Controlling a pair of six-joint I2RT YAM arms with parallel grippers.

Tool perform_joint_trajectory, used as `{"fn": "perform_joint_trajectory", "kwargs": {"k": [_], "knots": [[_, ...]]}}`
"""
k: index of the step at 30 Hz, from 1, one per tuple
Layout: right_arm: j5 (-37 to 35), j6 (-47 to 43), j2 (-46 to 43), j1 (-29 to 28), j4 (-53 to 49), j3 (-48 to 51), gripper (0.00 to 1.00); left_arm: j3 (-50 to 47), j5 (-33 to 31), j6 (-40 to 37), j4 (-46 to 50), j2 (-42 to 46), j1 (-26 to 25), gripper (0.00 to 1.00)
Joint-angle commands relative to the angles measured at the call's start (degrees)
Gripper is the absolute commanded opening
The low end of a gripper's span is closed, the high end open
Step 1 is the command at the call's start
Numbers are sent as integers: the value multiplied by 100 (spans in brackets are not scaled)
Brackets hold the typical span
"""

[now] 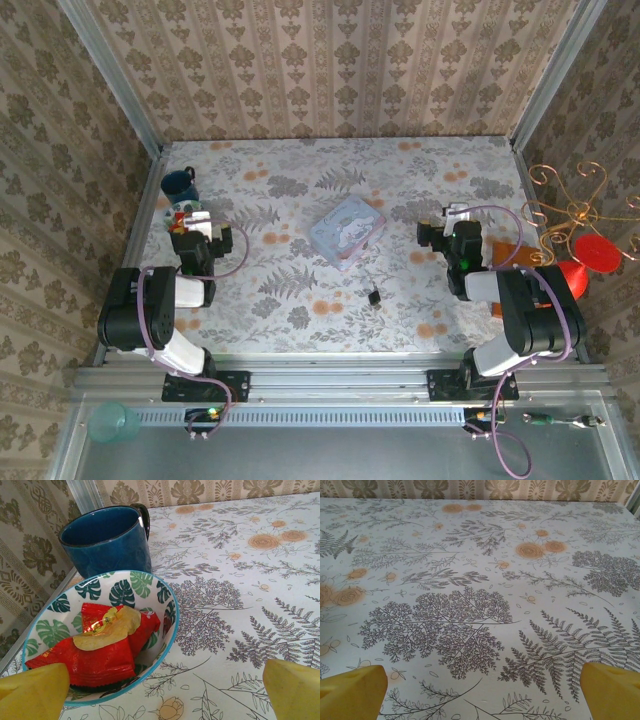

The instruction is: Unlock the padlock with the key

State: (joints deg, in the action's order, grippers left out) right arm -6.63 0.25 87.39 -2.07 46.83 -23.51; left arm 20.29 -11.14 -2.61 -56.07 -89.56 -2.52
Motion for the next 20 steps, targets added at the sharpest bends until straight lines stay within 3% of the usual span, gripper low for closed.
{"fn": "perform_joint_trajectory", "kwargs": {"k": [1,20], "knots": [[136,80,13,14,227,35,100,45,-32,82,-40,13,33,100],[174,46,-4,4,329,96,100,37,-43,77,-45,26,27,100]]}}
